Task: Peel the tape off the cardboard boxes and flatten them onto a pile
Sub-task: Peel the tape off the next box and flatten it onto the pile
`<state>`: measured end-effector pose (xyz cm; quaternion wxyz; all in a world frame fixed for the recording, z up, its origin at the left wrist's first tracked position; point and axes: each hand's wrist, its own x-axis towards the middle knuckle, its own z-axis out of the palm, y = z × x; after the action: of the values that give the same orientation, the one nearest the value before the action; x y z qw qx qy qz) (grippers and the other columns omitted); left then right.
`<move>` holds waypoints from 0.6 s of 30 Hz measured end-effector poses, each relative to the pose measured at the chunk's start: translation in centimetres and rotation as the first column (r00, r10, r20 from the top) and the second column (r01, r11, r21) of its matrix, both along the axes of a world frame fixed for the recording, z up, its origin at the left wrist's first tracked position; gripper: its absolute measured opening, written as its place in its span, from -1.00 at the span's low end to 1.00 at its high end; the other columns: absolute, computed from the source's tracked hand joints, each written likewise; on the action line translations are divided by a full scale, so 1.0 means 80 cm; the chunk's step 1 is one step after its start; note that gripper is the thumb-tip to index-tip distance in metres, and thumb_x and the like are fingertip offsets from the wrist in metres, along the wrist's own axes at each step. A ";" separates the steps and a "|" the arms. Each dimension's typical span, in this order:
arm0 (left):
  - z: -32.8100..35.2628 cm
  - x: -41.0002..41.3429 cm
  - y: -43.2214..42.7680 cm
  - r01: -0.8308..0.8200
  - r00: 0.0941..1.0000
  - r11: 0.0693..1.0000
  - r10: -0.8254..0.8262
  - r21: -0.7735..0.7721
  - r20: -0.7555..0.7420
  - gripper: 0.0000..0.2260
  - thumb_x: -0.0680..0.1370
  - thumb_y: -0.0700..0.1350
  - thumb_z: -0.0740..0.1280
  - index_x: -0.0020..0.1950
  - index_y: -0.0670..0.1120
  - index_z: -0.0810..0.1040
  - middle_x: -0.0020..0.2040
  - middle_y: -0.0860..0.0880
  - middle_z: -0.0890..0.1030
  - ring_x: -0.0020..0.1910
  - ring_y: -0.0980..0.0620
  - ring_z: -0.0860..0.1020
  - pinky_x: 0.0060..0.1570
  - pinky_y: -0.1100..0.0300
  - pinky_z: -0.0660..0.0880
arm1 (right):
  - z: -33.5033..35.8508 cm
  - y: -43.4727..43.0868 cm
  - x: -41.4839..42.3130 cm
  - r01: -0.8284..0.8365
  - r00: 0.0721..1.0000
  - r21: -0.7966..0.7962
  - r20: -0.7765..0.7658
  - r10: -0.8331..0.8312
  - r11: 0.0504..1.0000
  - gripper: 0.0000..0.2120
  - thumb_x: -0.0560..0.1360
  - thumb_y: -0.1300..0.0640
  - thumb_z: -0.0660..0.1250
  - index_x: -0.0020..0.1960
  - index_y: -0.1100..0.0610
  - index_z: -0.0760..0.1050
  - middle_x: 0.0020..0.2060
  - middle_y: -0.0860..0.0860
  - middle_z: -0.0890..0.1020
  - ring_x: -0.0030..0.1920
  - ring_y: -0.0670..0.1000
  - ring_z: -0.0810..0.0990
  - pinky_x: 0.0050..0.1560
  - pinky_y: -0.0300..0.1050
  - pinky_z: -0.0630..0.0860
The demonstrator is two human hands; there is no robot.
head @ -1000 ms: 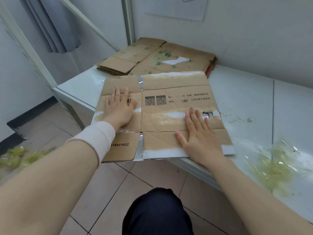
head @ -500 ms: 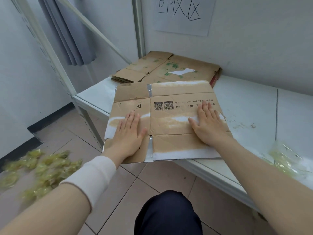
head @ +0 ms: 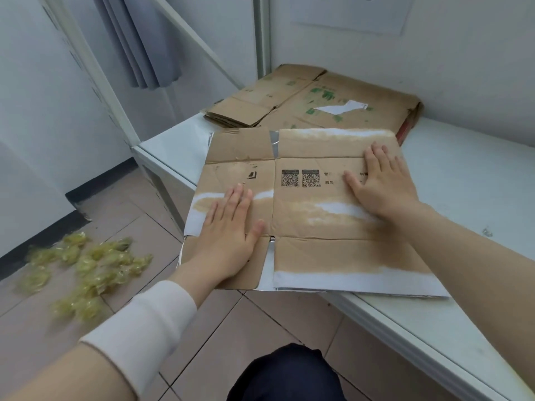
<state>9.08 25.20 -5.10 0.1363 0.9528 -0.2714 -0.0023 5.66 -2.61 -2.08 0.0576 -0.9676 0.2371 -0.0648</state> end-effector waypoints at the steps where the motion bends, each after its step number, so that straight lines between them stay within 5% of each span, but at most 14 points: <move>1: 0.000 -0.001 0.000 -0.001 1.000 1.000 0.001 -0.002 0.007 -0.20 0.33 0.29 -0.36 0.54 0.02 -0.13 0.55 0.06 -0.17 0.51 0.15 -0.22 0.48 0.14 -0.27 | 0.003 -0.007 0.006 0.004 1.000 0.020 0.003 -0.004 1.000 -0.29 0.54 -0.24 -0.06 0.52 0.17 -0.10 0.53 0.03 -0.10 0.52 -0.03 -0.18 0.49 -0.09 -0.23; 10: -0.003 -0.001 0.001 0.010 1.000 0.998 -0.010 -0.056 -0.007 -0.22 0.35 0.29 -0.35 0.54 0.01 -0.12 0.55 0.07 -0.18 0.49 0.22 -0.25 0.45 0.17 -0.32 | -0.008 -0.016 0.015 0.047 0.997 0.045 0.063 -0.050 0.998 -0.30 0.54 -0.23 -0.07 0.53 0.16 -0.10 0.53 0.02 -0.11 0.52 -0.04 -0.17 0.50 -0.08 -0.18; 13: -0.003 -0.027 0.014 -0.145 0.989 0.973 0.143 -0.180 -0.026 -0.27 0.46 0.31 -0.21 0.54 -0.04 -0.05 0.56 0.03 -0.12 0.47 0.23 -0.24 0.40 0.14 -0.39 | 0.003 -0.011 0.012 0.074 0.997 0.076 0.020 -0.076 0.994 -0.31 0.55 -0.23 -0.08 0.53 0.15 -0.11 0.53 0.04 -0.13 0.52 -0.01 -0.18 0.50 -0.02 -0.17; 15: -0.004 -0.060 0.030 -0.372 0.927 0.862 0.365 -0.345 -0.087 -0.28 0.54 0.25 0.07 0.54 -0.11 -0.11 0.56 -0.08 -0.16 0.51 0.08 -0.25 0.43 0.04 -0.35 | 0.010 -0.006 0.007 0.110 0.994 0.114 0.003 -0.111 0.987 -0.29 0.54 -0.24 -0.07 0.52 0.17 -0.11 0.53 0.07 -0.14 0.52 0.02 -0.19 0.50 0.04 -0.15; 18: 0.006 -0.095 0.050 -0.696 0.714 0.456 0.514 -0.554 -0.475 -0.13 0.47 0.06 0.36 0.53 -0.12 -0.18 0.55 -0.14 -0.08 0.53 -0.05 -0.10 0.48 -0.05 -0.13 | 0.029 0.004 -0.013 0.186 0.980 0.236 0.024 -0.197 0.954 -0.21 0.53 -0.25 0.01 0.51 0.23 -0.19 0.52 0.14 -0.15 0.51 0.09 -0.20 0.50 0.06 -0.15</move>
<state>1.51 29.21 -4.61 0.5099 0.8500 0.1275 0.0351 4.60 -2.28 0.21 0.1695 -0.9249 0.3340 -0.0648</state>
